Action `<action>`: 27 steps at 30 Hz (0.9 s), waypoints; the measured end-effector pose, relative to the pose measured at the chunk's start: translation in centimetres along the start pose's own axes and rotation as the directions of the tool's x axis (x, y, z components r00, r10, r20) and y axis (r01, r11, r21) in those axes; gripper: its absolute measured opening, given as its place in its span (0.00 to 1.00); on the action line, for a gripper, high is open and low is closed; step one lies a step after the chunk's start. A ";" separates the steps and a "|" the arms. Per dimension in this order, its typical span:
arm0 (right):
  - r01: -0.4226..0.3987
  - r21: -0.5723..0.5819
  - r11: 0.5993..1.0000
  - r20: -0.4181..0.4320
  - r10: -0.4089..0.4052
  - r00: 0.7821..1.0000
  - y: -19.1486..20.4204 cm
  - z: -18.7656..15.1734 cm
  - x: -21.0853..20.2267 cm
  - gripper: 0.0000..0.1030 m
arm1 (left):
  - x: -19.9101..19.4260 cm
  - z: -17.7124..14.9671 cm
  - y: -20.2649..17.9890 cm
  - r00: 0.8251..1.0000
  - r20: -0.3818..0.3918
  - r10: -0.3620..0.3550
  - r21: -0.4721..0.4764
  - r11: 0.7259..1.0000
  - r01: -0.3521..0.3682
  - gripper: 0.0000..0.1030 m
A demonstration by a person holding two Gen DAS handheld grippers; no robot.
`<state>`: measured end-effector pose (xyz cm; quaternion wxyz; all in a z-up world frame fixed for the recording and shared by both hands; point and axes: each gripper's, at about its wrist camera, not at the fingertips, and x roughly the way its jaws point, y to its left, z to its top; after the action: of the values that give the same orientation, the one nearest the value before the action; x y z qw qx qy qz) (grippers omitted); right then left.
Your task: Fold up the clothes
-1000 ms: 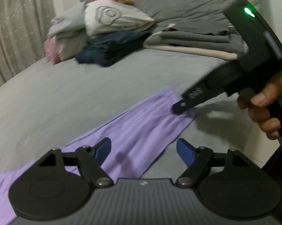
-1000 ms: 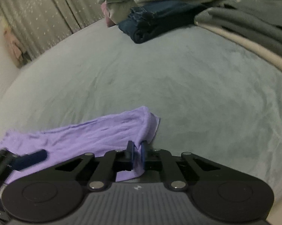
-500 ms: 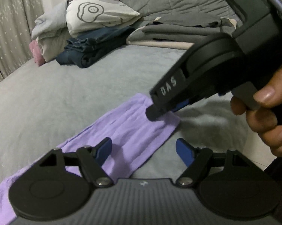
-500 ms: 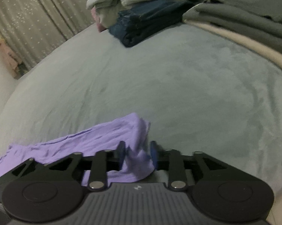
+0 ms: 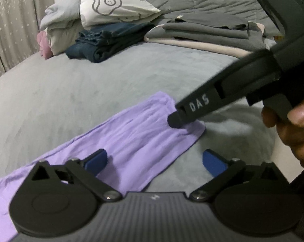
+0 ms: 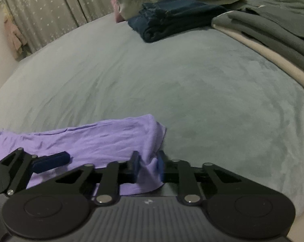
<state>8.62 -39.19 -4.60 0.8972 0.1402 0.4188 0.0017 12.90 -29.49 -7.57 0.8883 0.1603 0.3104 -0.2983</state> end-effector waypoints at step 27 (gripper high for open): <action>-0.279 0.236 0.931 0.107 0.261 0.959 -1.9 1.2 -1.3 0.37 | -0.7 -2.7 9.8 0.979 0.179 -0.101 -0.666 0.719 0.196 0.01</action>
<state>8.42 -41.50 -3.38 0.8785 0.3080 0.3589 0.0672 17.38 -20.37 -8.13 0.8764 -0.2212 0.3512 -0.2441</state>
